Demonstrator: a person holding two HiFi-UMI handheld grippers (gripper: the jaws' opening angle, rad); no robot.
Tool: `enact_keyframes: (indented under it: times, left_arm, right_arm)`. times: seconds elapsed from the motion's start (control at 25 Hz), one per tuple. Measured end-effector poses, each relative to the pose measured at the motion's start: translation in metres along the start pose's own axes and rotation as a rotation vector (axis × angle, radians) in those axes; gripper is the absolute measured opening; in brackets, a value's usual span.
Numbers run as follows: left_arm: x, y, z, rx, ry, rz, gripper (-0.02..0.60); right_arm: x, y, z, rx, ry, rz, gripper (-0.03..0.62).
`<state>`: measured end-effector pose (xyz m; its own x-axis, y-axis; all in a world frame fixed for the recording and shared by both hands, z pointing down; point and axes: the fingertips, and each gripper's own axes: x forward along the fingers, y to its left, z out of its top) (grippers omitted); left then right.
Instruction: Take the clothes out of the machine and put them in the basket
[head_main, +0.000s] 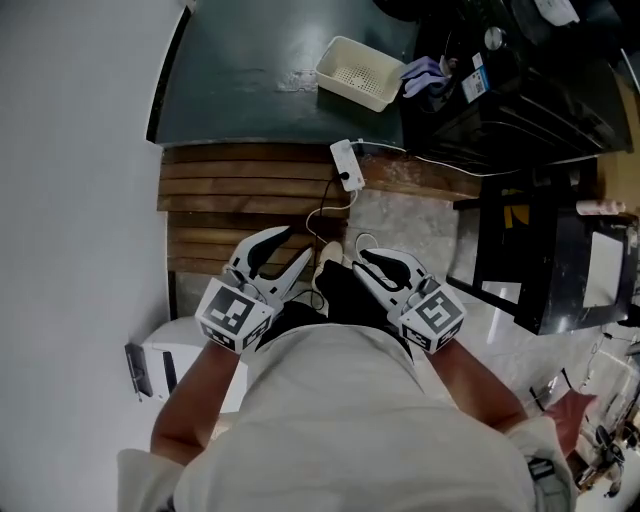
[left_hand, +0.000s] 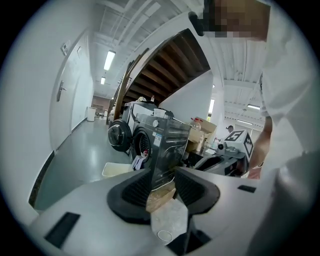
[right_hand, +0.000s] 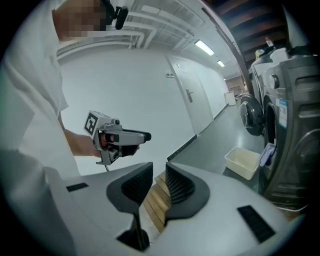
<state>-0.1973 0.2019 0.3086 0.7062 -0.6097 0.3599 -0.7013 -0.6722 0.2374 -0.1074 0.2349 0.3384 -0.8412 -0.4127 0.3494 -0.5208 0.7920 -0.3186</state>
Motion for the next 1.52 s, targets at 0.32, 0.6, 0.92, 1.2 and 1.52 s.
enact_keyframes:
  times: [0.32, 0.6, 0.92, 1.2, 1.52]
  left_arm:
    - [0.038, -0.005, 0.075, 0.099, 0.039, -0.059, 0.143]
    - [0.072, -0.038, 0.105, 0.213, 0.095, -0.166, 0.141]
    - [0.122, -0.054, 0.12, 0.266, 0.095, -0.273, 0.141]
    - [0.161, -0.022, 0.136, 0.201, 0.094, -0.333, 0.141]
    - [0.229, 0.034, 0.158, 0.205, 0.096, -0.398, 0.143]
  right_arm:
    - [-0.018, -0.031, 0.047, 0.015, -0.094, -0.046, 0.08]
    - [-0.06, -0.048, 0.046, 0.087, -0.17, -0.174, 0.08]
    - [-0.085, -0.07, 0.04, 0.102, -0.198, -0.283, 0.08]
    - [-0.079, -0.104, 0.063, 0.083, -0.197, -0.357, 0.08]
    - [-0.039, -0.157, 0.09, 0.1, -0.152, -0.389, 0.08]
